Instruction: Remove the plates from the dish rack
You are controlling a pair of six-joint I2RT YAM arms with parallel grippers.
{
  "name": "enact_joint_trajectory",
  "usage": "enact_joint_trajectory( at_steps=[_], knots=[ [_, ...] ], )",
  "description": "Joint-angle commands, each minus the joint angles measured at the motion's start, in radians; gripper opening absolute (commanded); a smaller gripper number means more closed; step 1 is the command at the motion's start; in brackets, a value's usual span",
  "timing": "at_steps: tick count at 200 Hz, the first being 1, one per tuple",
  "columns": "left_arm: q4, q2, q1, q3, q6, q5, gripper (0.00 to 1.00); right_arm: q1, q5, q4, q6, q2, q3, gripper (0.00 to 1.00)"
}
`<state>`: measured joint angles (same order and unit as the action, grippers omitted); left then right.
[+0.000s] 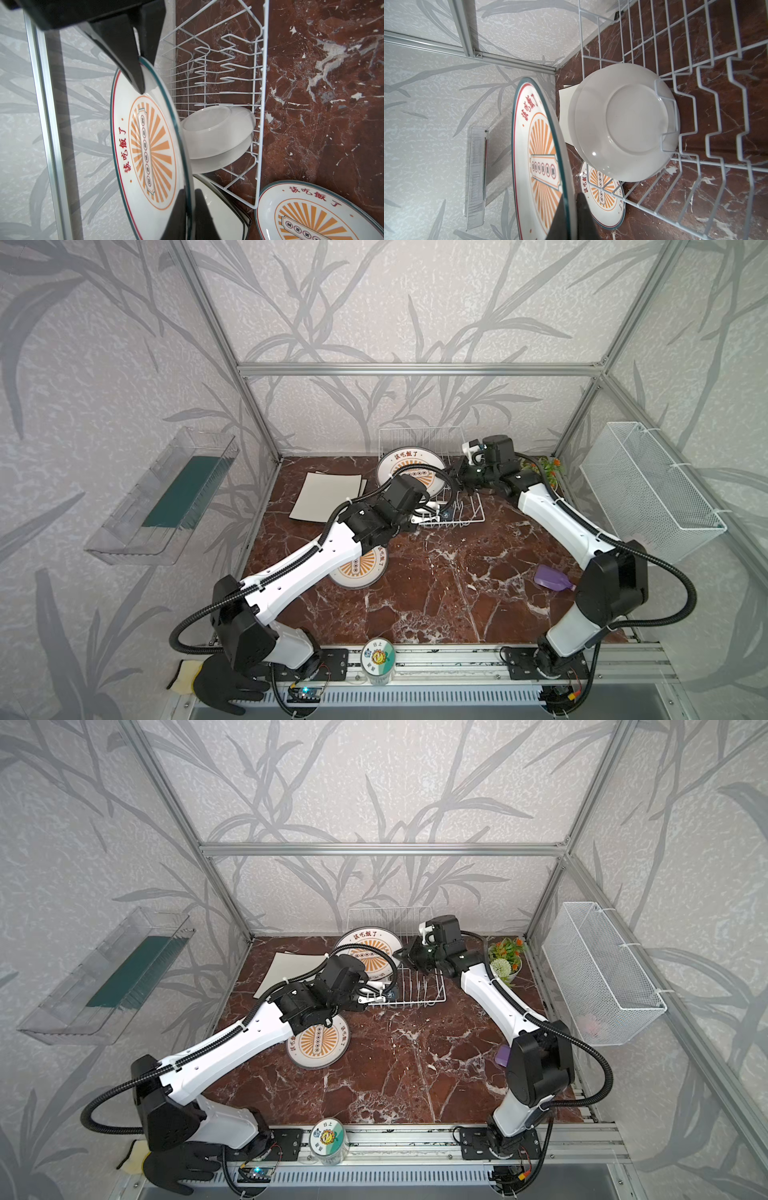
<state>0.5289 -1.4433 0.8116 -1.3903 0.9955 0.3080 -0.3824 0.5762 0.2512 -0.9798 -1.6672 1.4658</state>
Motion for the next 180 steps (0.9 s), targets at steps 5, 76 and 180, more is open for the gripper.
enact_joint_trajectory(
  at_steps=[5, 76, 180],
  knots=[
    [-0.082, 0.045, -0.016, -0.001, -0.104, 0.028, 0.77, 0.006, 0.020, -0.108, 0.011, 0.026, -0.026, 0.00],
    [-0.068, 0.203, -0.410, 0.025, -0.785, -0.625, 0.99, 0.098, 0.034, -0.219, 0.136, 0.105, -0.128, 0.00],
    [-0.209, -0.020, -0.607, 0.028, -1.296, -1.199, 0.97, 0.087, 0.143, -0.369, 0.377, 0.211, -0.280, 0.00]
  ],
)
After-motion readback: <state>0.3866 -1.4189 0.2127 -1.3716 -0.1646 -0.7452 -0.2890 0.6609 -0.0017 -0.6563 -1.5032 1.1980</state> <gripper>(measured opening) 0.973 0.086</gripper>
